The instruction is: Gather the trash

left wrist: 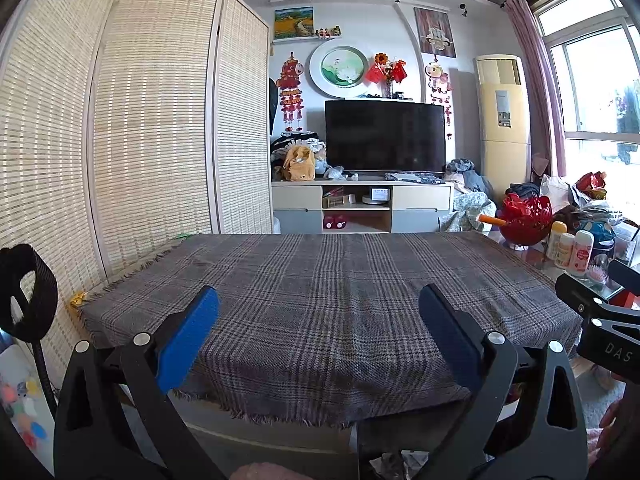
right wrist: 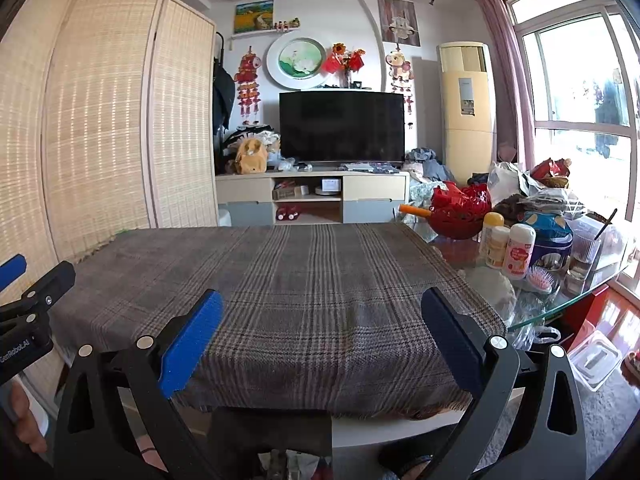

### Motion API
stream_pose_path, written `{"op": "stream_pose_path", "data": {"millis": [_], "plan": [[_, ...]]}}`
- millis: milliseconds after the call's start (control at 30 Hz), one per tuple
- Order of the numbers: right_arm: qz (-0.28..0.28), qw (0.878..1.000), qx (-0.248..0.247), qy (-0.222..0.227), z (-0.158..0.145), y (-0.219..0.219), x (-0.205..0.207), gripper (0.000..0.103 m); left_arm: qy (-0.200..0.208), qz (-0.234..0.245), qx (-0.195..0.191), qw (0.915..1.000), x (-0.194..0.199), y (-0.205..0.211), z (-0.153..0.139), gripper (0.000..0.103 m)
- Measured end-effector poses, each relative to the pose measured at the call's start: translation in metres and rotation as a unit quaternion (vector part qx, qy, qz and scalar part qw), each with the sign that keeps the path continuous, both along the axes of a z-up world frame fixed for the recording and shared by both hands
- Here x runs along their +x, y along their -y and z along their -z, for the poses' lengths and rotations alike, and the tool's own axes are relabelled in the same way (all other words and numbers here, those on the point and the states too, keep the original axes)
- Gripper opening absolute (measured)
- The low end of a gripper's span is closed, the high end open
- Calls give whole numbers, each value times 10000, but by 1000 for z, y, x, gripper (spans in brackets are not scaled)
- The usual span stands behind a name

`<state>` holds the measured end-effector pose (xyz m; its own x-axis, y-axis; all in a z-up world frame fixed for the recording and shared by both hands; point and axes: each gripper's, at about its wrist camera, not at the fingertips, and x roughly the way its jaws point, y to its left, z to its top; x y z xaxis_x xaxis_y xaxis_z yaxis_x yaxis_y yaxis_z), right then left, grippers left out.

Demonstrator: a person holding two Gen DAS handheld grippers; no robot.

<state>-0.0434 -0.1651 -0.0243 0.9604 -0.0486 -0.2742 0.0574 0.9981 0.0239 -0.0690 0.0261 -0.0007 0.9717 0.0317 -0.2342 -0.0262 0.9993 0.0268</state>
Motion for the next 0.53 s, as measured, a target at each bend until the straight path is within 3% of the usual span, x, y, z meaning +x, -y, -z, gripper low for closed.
{"op": "stream_pose_path", "data": {"millis": [533], "plan": [[-66, 10000, 16, -54, 4, 6, 5, 100, -233, -106, -78, 9996, 10, -8, 3, 95]]}}
